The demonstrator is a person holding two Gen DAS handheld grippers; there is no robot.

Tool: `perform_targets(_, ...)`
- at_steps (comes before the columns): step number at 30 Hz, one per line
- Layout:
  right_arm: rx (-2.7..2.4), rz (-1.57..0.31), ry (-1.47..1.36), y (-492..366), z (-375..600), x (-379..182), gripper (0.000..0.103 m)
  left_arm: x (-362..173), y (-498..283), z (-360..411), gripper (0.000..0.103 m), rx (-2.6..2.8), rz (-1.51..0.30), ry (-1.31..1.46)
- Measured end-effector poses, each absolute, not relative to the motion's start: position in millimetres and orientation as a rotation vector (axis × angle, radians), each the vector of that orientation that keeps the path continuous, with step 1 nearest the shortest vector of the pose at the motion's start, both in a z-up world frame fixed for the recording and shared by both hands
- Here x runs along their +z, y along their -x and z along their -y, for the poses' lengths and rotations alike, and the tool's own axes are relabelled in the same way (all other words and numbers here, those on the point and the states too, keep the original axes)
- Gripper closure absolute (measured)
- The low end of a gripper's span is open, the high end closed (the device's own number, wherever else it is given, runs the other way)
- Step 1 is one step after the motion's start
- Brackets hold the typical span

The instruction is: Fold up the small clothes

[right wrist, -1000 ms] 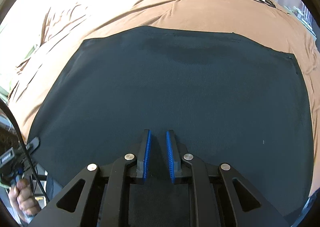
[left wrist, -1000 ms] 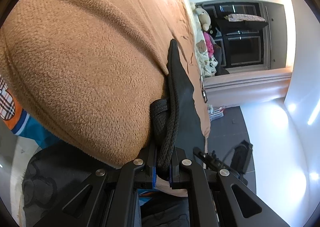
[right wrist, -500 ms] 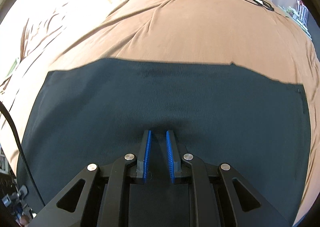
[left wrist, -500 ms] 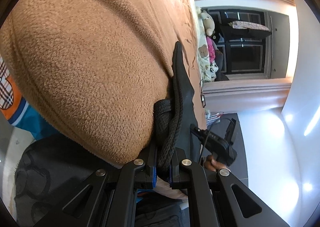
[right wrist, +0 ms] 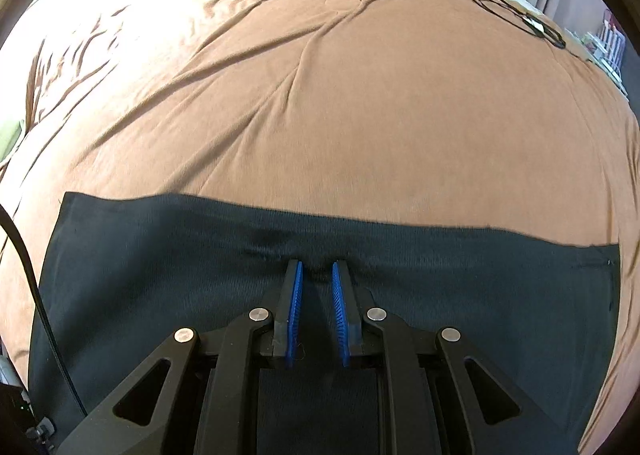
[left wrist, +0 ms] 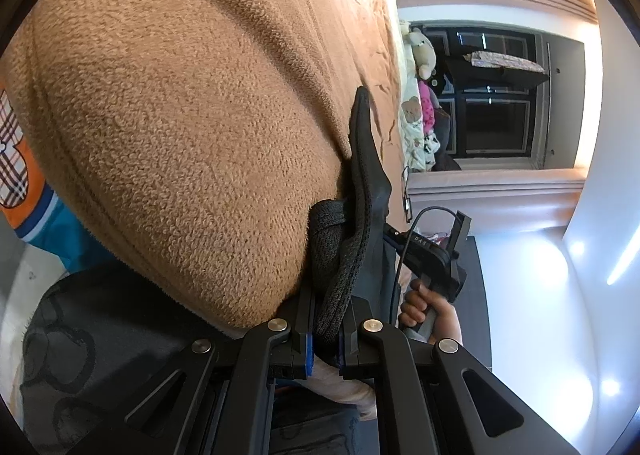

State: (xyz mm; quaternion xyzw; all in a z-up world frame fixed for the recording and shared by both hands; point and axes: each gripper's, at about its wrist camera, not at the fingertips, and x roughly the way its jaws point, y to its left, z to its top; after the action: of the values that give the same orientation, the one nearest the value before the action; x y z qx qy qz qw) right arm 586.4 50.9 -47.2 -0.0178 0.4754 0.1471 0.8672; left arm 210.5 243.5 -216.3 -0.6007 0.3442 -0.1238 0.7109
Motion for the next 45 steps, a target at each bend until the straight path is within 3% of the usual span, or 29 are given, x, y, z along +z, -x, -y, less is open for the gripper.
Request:
perform_targets(15,0.435,-1.032,-0.002,-534.7,-31.2,-27.8,0.09,-178.6,-211.6,-235.8,0.095,-0.348,-0.706,1.295)
perform_targets(45,0.594,-1.091,-0.276,-399.1,43.7,-55.6,0.09,-76.7,-256.5,-187.4,0.095,-0.495,-0.665,1.092)
